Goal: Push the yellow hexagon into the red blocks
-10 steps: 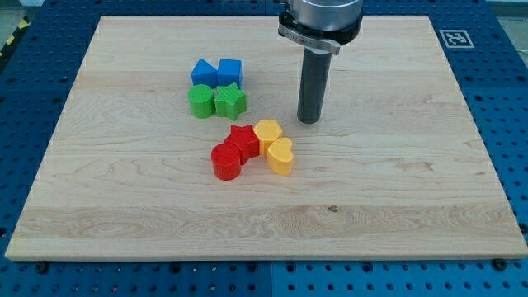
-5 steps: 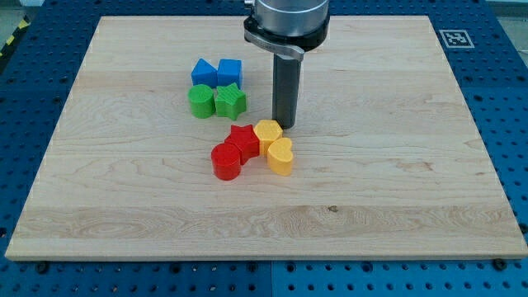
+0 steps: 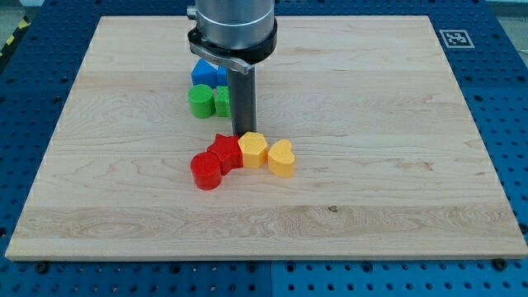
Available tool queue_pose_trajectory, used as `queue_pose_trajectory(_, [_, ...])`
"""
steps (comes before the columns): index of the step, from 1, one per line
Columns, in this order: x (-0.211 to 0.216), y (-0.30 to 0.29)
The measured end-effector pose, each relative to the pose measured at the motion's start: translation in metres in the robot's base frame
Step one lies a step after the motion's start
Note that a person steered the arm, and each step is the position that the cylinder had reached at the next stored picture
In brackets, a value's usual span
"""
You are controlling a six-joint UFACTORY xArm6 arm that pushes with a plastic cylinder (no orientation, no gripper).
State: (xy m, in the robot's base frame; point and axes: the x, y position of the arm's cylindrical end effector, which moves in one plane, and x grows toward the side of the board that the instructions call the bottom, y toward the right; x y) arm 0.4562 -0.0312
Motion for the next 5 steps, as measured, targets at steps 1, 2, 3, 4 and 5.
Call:
queue_pose_trajectory(1, [0.000,0.018])
queue_pose_trajectory(2, [0.000,0.051])
queue_pose_trajectory(3, [0.000,0.084])
queue_pose_trajectory(4, [0.000,0.117])
queue_pose_trajectory(5, [0.000,0.133])
